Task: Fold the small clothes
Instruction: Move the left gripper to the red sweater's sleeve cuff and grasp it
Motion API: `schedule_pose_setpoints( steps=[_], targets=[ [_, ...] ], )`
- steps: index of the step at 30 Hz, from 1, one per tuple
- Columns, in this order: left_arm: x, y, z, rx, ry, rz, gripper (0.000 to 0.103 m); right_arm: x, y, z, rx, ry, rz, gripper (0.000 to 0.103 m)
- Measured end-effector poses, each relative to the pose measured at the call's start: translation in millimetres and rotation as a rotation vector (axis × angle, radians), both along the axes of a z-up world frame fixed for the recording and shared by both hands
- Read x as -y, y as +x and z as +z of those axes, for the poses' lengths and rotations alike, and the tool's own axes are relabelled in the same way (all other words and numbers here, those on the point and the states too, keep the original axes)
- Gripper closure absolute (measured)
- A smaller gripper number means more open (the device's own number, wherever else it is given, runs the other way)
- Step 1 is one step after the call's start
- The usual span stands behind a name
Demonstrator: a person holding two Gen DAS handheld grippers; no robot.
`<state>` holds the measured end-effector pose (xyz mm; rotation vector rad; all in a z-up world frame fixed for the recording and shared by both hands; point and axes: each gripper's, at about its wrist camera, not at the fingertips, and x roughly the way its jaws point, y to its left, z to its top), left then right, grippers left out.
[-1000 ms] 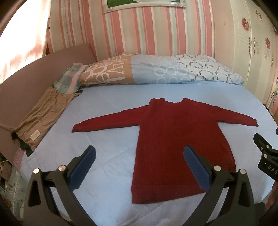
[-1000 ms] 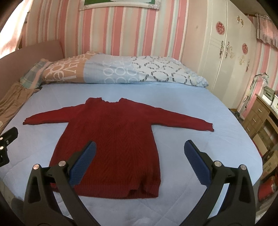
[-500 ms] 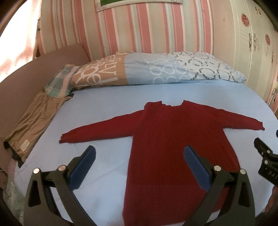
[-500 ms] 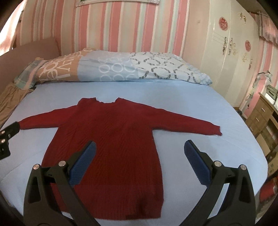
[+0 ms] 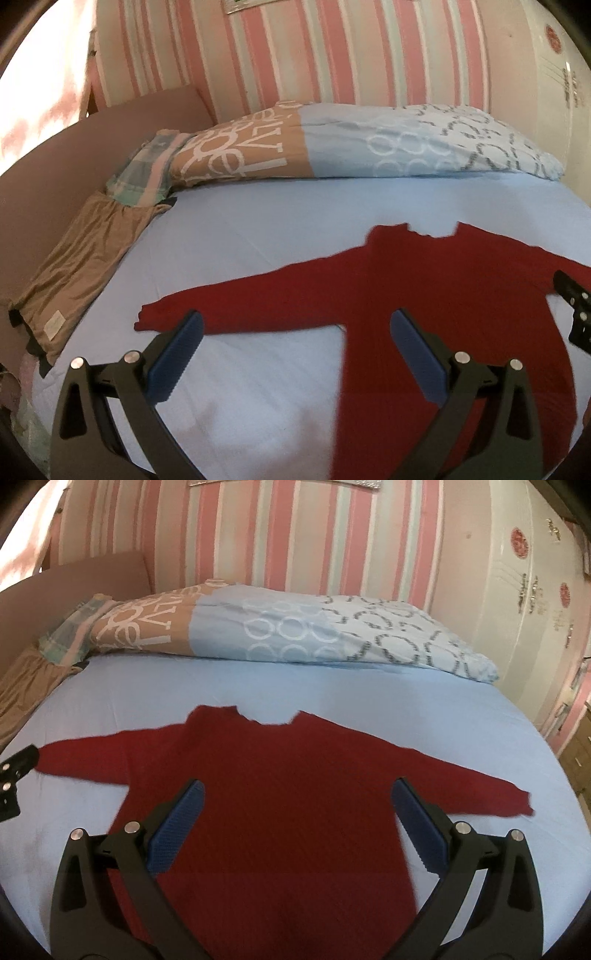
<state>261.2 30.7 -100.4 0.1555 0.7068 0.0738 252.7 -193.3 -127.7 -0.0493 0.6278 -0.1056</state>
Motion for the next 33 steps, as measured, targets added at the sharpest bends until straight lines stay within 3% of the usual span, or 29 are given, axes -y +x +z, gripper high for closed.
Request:
schedule_pose_setpoints(
  steps=[6, 10, 14, 19, 28, 29, 30, 33],
  targets=[
    [-40.8, 44.9, -40.5, -0.06, 0.035, 0.043, 0.002, -21.7, 55.5, -24.4, -0.013, -0.021, 0.035, 0.003],
    [-77.4, 73.4, -68.6, -0.122, -0.003, 0.076, 0.002, -34.7, 80.3, -37.3, -0.021, -0.034, 0.056, 0.003],
    [-122.3, 89.5, -91.4, -0.169, -0.054, 0.158, 0.002, -51.9, 97.6, -50.2, -0.02, -0.087, 0.085, 0.003],
    [-186.5, 102.0, -115.8, -0.198, -0.05, 0.292, 0.002, -68.0, 112.1, -67.0, -0.029, -0.142, 0.118, 0.003],
    [-257.8, 122.6, -151.3, -0.248, -0.222, 0.398, 0.002, -74.1, 124.8, -80.2, -0.018, -0.201, 0.106, 0.003],
    [-262.7, 123.2, -153.5, -0.25, -0.244, 0.404, 0.003, -73.6, 125.2, -81.0, -0.019, -0.204, 0.103, 0.003],
    [-267.1, 123.4, -156.0, -0.249, -0.27, 0.408, 0.011, -72.7, 125.8, -82.4, -0.021, -0.208, 0.099, 0.003],
    [-272.4, 123.6, -156.9, -0.237, -0.263, 0.423, 0.027, -70.4, 126.7, -86.6, -0.03, -0.207, 0.092, 0.003]
  ],
)
